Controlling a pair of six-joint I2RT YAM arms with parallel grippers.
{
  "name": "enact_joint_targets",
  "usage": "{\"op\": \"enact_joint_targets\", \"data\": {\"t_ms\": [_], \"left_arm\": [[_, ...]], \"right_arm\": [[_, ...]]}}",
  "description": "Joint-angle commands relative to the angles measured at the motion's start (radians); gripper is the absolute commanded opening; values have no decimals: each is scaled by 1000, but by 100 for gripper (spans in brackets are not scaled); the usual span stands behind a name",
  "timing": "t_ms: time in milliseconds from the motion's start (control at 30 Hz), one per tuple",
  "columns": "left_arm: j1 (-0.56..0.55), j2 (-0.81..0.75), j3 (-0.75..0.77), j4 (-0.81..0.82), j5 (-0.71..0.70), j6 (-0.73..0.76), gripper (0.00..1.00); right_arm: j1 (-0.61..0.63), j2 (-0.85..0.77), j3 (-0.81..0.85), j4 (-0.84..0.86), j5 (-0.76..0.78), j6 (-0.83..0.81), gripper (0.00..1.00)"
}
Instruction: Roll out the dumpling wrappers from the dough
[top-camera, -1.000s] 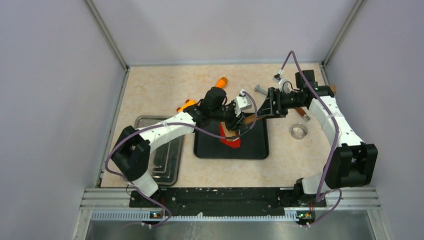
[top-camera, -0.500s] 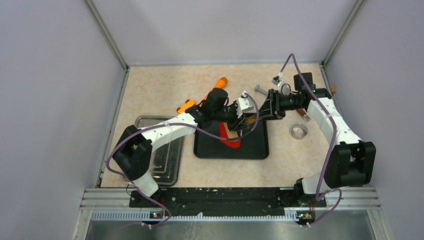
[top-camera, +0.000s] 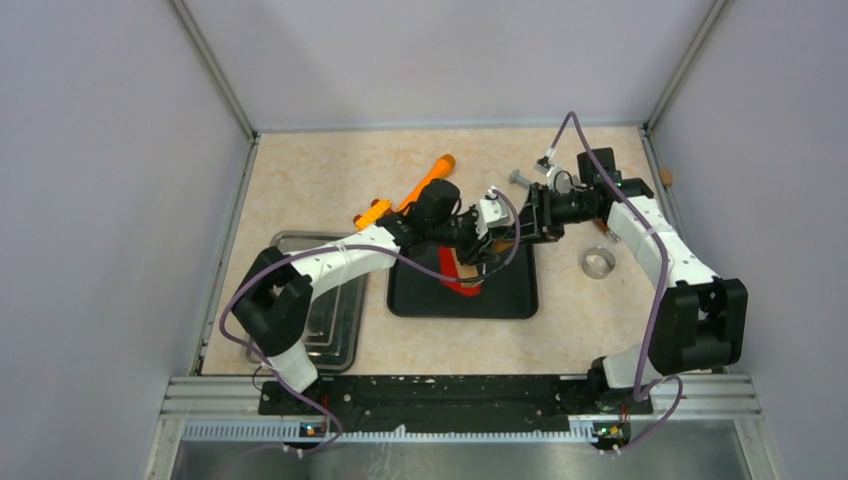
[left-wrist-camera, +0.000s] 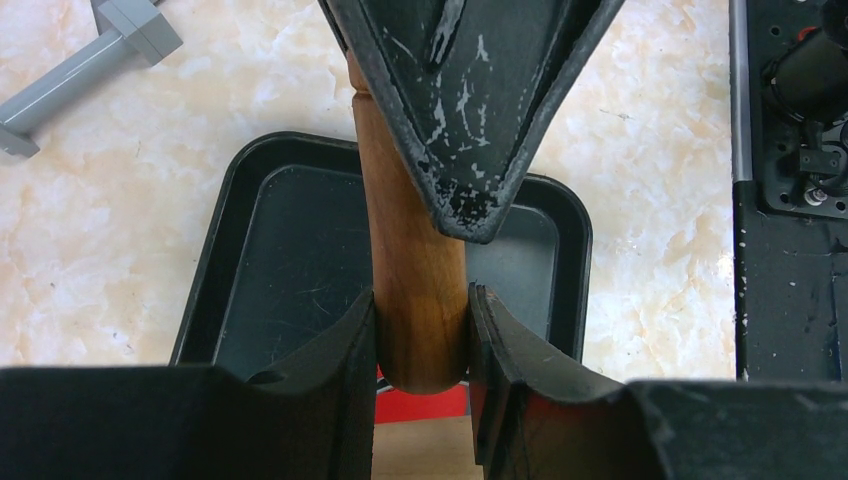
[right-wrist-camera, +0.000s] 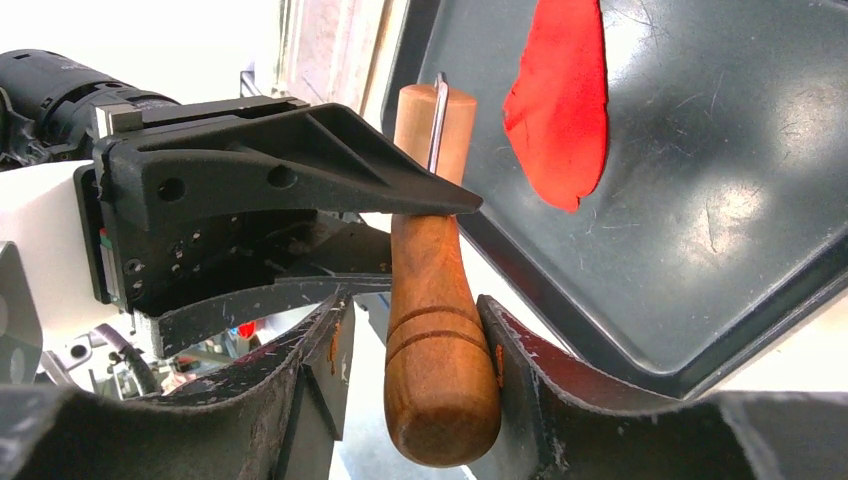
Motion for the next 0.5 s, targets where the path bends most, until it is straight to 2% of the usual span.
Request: {"op": "enact_joint_targets", "data": {"t_ms": [0, 200, 267, 467], "left_arm": [[-6, -8, 48, 78, 20, 7, 0], [-6, -5, 45, 78, 17, 7, 0], [-6, -3, 45, 78, 13, 7, 0], [-5, 12, 12, 97, -32, 13, 0]], "right_arm": [[24, 11, 3, 23, 19, -15, 47], [45, 26, 6, 21, 49, -37, 43], [48, 34, 7, 24, 54, -42, 35], [61, 81, 37, 27, 101, -102, 0]]}}
